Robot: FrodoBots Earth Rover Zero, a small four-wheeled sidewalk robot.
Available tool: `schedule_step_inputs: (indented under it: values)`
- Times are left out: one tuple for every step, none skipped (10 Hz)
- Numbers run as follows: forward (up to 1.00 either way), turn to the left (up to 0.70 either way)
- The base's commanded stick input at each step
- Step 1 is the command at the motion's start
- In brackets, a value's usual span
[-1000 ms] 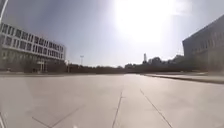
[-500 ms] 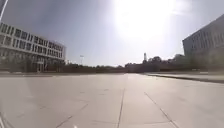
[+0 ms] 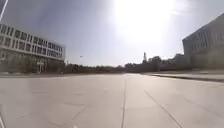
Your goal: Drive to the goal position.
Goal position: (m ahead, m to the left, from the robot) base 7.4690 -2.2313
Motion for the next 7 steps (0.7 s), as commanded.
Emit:
schedule_step_inputs:
  values:
    - [0.7,0.0]
    - [0.7,0.0]
    - [0.7,0.0]
    - [0.7,0.0]
    - [0.7,0.0]
    - [0.7,0.0]
    - [0.7,0.0]
